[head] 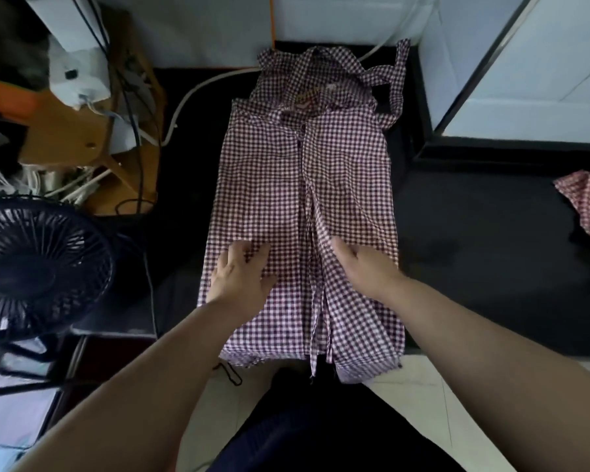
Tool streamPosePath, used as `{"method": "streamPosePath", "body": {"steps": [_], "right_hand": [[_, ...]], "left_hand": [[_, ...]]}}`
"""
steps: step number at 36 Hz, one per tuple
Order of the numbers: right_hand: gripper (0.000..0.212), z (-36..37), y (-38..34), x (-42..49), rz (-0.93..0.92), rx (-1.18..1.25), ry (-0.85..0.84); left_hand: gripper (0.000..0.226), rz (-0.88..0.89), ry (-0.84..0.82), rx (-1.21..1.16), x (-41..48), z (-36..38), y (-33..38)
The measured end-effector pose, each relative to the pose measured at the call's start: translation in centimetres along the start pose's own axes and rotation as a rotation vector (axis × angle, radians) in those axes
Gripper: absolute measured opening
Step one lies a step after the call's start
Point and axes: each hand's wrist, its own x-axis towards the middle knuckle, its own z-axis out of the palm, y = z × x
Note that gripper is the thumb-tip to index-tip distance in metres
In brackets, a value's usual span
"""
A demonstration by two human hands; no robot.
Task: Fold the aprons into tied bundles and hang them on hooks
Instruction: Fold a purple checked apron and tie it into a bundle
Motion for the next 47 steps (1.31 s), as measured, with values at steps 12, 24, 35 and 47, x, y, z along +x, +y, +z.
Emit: {"method": "streamPosePath", "body": {"steps": [12,24,35,47], "right_hand": [[0.015,1.8,0.3,-3.3,0.099,0.247,-0.511],[0.023,3.1,3.9,-4.9,0.257,0.485,-0.041],[0.052,3.6,7.2,-4.2,0.415,0.110,0.283],[0.026,1.2,10.3,-3.7,0.110,0.150,0.271]], "left_hand": [[0.048,0.045,-0.247,-0.129,-1.6,-1.4,0.4],[0.056,-0.172,-0.048,-0.188,-2.6,0.8,4.8],[0.078,-0.317,-0.090,-0.460,-3.5,2.6,8.0],[0.013,-0.229,0.106,-0.579,-5.4,3.6,8.9]]}}
